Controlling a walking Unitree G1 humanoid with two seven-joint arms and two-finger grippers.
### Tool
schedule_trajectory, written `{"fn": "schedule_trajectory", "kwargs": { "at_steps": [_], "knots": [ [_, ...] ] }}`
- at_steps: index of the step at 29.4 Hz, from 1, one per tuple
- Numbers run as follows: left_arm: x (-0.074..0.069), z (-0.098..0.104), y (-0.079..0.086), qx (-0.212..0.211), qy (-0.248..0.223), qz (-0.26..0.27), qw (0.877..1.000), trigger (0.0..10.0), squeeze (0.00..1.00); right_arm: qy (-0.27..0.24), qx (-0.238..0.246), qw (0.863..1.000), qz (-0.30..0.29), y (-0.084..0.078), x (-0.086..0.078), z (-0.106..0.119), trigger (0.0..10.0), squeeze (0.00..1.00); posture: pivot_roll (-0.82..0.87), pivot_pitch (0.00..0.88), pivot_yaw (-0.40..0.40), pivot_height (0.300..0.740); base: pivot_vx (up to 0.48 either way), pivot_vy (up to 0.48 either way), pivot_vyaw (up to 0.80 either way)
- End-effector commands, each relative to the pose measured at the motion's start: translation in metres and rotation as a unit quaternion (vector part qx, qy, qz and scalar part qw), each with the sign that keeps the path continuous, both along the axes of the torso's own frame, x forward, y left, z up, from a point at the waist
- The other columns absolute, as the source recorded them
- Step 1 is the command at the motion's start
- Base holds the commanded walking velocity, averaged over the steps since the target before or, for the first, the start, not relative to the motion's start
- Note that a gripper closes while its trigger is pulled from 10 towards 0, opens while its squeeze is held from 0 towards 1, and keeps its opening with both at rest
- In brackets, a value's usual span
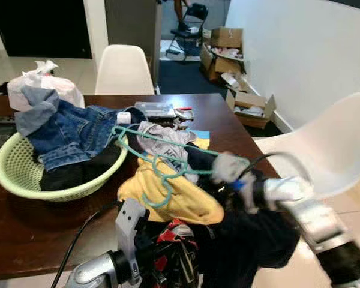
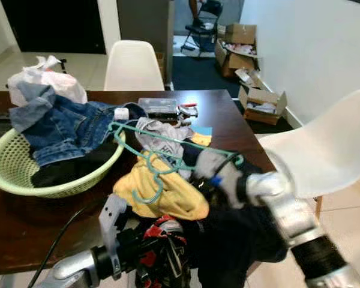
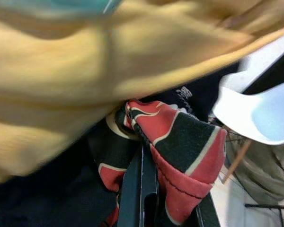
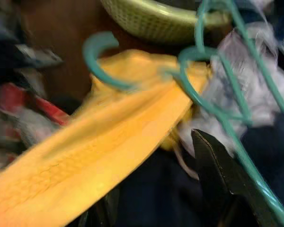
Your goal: Hang hanger
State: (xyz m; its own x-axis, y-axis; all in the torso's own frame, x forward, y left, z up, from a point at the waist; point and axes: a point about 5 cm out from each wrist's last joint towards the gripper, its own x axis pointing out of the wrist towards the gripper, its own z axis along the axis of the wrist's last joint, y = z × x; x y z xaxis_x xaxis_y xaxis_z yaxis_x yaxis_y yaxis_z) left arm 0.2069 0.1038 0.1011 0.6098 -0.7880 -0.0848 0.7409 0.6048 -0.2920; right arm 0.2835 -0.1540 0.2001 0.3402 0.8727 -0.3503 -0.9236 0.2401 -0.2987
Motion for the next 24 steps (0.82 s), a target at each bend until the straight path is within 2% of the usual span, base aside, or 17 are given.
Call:
{"fn": "schedule_trajectory", "kwargs": {
  "at_steps": [1,5,8,10,11,12,13,14,15,16,17,18,19,21,22,23,24],
  "knots": [
    [0.001,0.002,-0.002,-0.009,-0.01,-0.002,1.0,10.0,0.0,0.009,0.035,0.999,0.031,-0.005,-0.008,0.013,10.0,0.0,0.13,0.0,-0.093,0.74,0.0,0.0,0.0],
    [0.001,0.002,-0.002,-0.01,-0.01,-0.004,1.0,10.0,0.0,-0.005,0.074,0.997,0.028,-0.01,-0.005,0.025,10.0,0.0,0.13,0.0,-0.096,0.74,0.0,0.0,0.0],
    [0.002,0.002,-0.002,-0.011,-0.01,-0.004,1.0,10.0,0.0,-0.017,0.058,0.998,0.013,-0.007,0.0,0.023,10.0,0.0,0.13,0.0,-0.096,0.74,0.0,0.0,0.0],
    [0.002,0.001,-0.003,-0.011,-0.01,-0.005,1.0,10.0,0.0,-0.015,0.009,1.0,-0.013,-0.002,0.007,0.007,10.0,0.0,0.12,0.0,-0.097,0.74,0.0,0.0,0.0],
    [0.002,0.001,-0.003,-0.011,-0.01,-0.005,1.0,10.0,0.0,-0.015,0.009,1.0,-0.013,-0.002,0.007,0.007,10.0,0.0,0.12,0.0,-0.097,0.74,0.0,0.0,0.0],
    [0.002,0.001,-0.003,-0.011,-0.01,-0.006,1.0,10.0,0.0,-0.008,-0.016,0.999,-0.031,0.001,0.012,-0.004,10.0,0.0,0.13,0.0,-0.098,0.74,0.0,0.0,0.0],
    [0.002,0.001,-0.004,-0.012,-0.011,-0.007,1.0,10.0,0.0,-0.003,-0.043,0.998,-0.045,0.003,0.015,-0.015,10.0,0.42,0.13,0.0,-0.099,0.74,0.0,0.0,0.0],
    [0.001,0.001,-0.005,-0.013,-0.011,-0.007,1.0,10.0,0.0,0.003,-0.066,0.996,-0.053,0.003,0.015,-0.022,10.0,1.0,0.13,0.0,-0.1,0.74,0.0,0.0,0.0],
    [0.001,0.001,-0.005,-0.013,-0.011,-0.008,1.0,10.0,0.0,0.006,-0.086,0.995,-0.057,0.002,0.015,-0.027,10.0,1.0,0.13,0.0,-0.1,0.74,0.0,0.0,0.0],
    [0.001,0.001,-0.005,-0.013,-0.011,-0.008,1.0,10.0,0.0,0.006,-0.086,0.995,-0.057,0.002,0.015,-0.027,10.0,1.0,0.13,0.0,-0.1,0.74,0.0,0.0,0.0],
    [0.001,0.001,-0.005,-0.013,-0.011,-0.008,1.0,10.0,0.0,0.006,-0.109,0.992,-0.067,-0.004,0.015,-0.029,10.0,1.0,0.13,0.0,-0.1,0.74,0.0,0.0,0.0],
    [0.001,0.001,-0.005,-0.013,-0.011,-0.008,1.0,10.0,0.0,0.006,-0.109,0.992,-0.067,-0.004,0.015,-0.029,10.0,1.0,0.13,0.0,-0.1,0.74,0.0,0.0,0.0],
    [0.001,0.001,-0.005,-0.014,-0.011,-0.008,1.0,10.0,0.0,0.001,-0.134,0.988,-0.08,-0.012,0.016,-0.03,10.0,1.0,0.13,0.0,-0.096,0.74,0.0,0.0,0.0],
    [0.001,0.001,-0.005,-0.014,-0.011,-0.008,1.0,10.0,0.0,0.001,-0.134,0.988,-0.08,-0.012,0.016,-0.03,10.0,1.0,0.13,0.0,-0.096,0.74,0.0,0.0,0.0],
    [0.0,0.001,-0.005,-0.014,-0.011,-0.008,1.0,10.0,0.0,-0.005,-0.162,0.982,-0.094,-0.022,0.017,-0.031,10.0,1.0,0.12,0.0,-0.098,0.74,0.0,0.0,0.0],
    [0.0,0.001,-0.005,-0.014,-0.011,-0.009,1.0,10.0,0.0,-0.013,-0.194,0.974,-0.114,-0.037,0.017,-0.028,10.0,0.67,0.12,0.0,-0.097,0.74,0.0,0.0,0.0],
    [0.0,0.001,-0.005,-0.014,-0.011,-0.009,1.0,10.0,0.0,-0.013,-0.194,0.974,-0.114,-0.037,0.017,-0.028,10.0,0.67,0.12,0.0,-0.097,0.74,0.0,0.0,0.0]
  ]
}}
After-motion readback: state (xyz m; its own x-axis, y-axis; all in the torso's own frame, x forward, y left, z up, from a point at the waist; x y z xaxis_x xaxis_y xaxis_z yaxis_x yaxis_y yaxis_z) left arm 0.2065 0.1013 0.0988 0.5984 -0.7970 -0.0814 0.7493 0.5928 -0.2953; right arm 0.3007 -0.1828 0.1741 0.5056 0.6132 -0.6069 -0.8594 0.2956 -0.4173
